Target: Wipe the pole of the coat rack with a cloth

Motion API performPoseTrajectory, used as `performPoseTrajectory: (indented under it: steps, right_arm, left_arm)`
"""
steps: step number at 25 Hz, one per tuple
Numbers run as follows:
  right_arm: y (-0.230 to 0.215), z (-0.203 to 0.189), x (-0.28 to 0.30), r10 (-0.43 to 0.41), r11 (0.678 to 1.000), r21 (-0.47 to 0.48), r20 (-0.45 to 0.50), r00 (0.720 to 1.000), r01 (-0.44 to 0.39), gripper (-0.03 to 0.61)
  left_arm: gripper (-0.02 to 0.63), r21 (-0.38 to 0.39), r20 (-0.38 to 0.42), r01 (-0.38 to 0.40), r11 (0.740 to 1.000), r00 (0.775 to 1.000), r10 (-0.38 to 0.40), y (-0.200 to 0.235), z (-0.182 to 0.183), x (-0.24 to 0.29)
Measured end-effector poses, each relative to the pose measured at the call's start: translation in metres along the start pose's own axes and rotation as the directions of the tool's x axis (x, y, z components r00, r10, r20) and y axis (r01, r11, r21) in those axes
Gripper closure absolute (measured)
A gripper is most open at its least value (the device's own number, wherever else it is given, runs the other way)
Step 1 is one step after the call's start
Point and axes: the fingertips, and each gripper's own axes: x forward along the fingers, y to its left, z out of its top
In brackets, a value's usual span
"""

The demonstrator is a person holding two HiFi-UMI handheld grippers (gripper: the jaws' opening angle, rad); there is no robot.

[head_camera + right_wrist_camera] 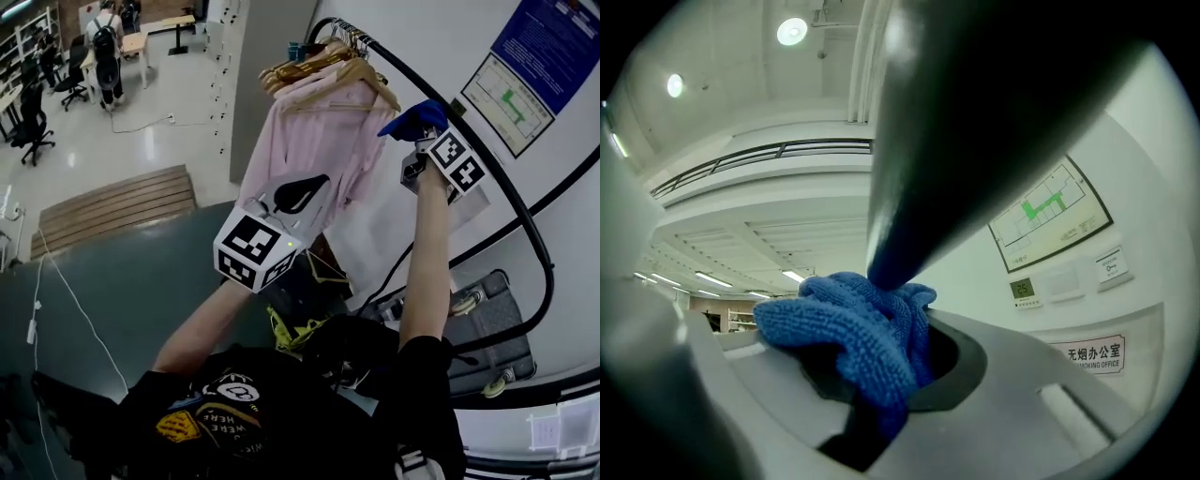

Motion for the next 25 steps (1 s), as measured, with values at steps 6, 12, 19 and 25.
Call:
performPoseTrajectory:
  steps: [6, 12, 19, 25]
  right_arm:
    - [0.022, 0.019, -0.050, 0.020, 0.999, -0.032, 0.025, 0.999, -0.019, 0.518]
    - [-0.018, 0.045, -0.162, -0.042, 0.997, -0.056, 0.082, 0.996, 0.046, 0.517]
    - [-0.068, 0.080, -0.291, -0.218, 0.974, -0.022, 0.187, 0.958, 0.226, 0.517]
    - [-0.062, 0.067, -0.348, -0.305, 0.911, -0.223, 0.204, 0.930, 0.348, 0.518]
  left_arm:
    - [0.615, -0.020, -0.006, 0.086, 0.996, 0.996, -0.087, -0.016, 0.013, 0.004]
    - [0.615, -0.059, -0.001, 0.353, 0.934, 0.935, -0.354, -0.106, -0.001, 0.049]
    - [0.615, -0.089, 0.001, 0.618, 0.781, 0.784, -0.620, -0.232, -0.017, 0.089]
    - [0.615, -0.123, 0.008, 0.685, 0.718, 0.724, -0.690, -0.279, -0.025, 0.089]
